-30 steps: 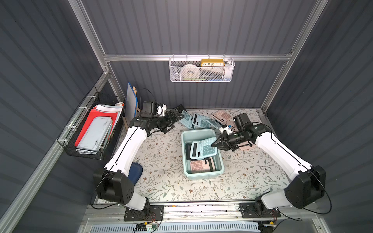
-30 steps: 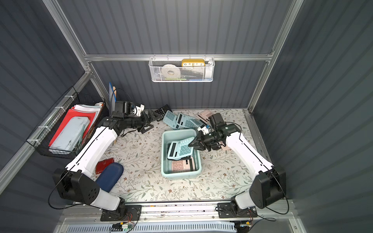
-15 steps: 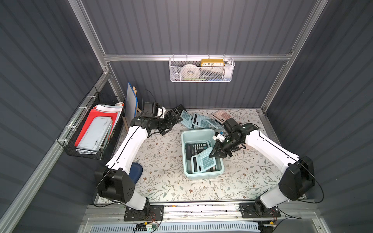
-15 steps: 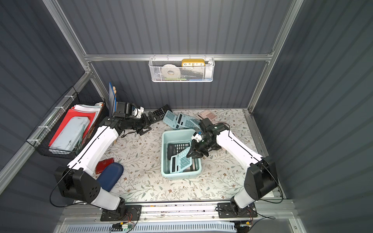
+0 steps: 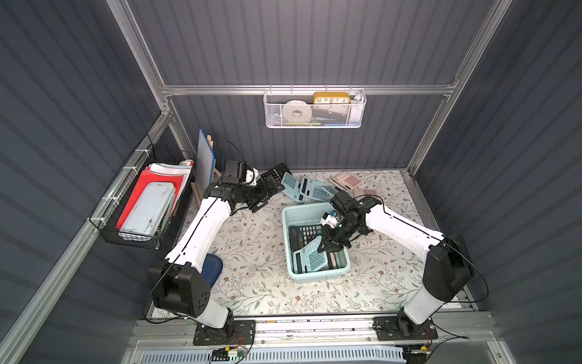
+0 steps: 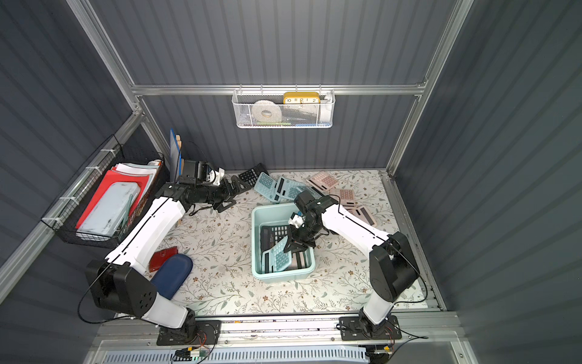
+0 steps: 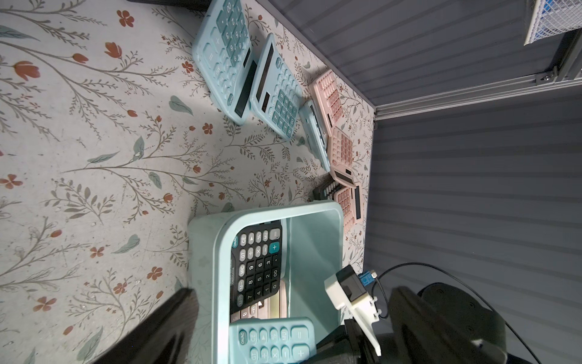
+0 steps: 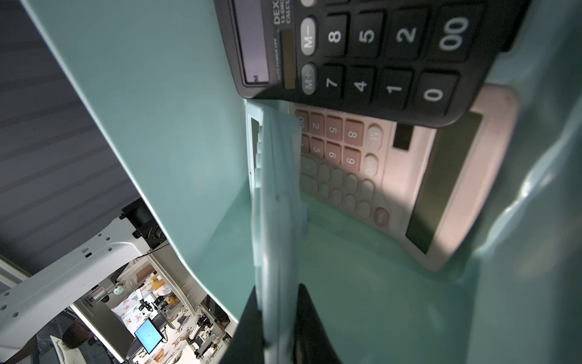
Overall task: Put the calculator in the storage box
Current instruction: Place the calculator in the storage box.
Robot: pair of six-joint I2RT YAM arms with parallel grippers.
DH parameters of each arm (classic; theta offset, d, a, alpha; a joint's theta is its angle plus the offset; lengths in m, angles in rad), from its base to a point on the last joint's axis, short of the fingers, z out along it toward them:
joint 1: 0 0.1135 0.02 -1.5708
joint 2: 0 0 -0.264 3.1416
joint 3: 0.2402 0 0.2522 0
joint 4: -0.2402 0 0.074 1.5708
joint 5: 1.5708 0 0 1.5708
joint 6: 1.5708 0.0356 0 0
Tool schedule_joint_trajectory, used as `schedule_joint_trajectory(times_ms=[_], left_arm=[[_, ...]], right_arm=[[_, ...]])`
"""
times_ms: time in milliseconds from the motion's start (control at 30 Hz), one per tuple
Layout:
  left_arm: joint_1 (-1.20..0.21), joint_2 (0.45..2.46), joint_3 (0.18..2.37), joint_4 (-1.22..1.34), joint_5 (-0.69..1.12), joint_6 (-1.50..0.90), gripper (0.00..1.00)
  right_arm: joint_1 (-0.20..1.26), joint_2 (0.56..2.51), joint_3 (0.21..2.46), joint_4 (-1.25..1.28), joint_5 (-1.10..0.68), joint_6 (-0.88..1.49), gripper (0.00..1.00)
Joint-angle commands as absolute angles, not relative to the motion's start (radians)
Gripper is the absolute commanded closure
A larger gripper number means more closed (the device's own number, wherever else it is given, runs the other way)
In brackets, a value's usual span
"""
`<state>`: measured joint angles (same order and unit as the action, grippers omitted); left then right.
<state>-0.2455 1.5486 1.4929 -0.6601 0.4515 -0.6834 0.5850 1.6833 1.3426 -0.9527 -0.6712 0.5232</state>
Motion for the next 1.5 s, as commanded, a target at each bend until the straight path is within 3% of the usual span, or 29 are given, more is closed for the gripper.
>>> schedule_joint_trajectory(times_ms=[0,400,633,867,1167,1467], left_arm=[[-0.250,1.555,1.481,-0.671,0.479,-0.688,0.01],[-0.250,1.560,1.483,-0.667,0.488,-0.688,0.01],[-0.250,1.557,1.482,-0.672,0.489,-0.685,0.01],[-0.249,1.559,1.483,-0.672,0.487,-0.686,0.01],[-0.250,1.555,1.484,-0.676,0.482,-0.686,0.01],[-0.250,1.548,1.440,-0.679,0.478,-0.689,0.01]], right_arm=[[0.597,1.703,1.353,-0.993,-0.683,0.527,1.00],[0.620,1.763,1.352,-1.001,-0.678,0.523,0.96],[0.621,1.748,1.396,-1.080,-0.621,0.496,0.74],[0.616,1.730,1.468,-1.196,-0.547,0.452,0.61],[0.589,1.707,1.515,-1.276,-0.483,0.426,0.59],[0.599,1.704,1.482,-1.171,-0.488,0.431,0.64]])
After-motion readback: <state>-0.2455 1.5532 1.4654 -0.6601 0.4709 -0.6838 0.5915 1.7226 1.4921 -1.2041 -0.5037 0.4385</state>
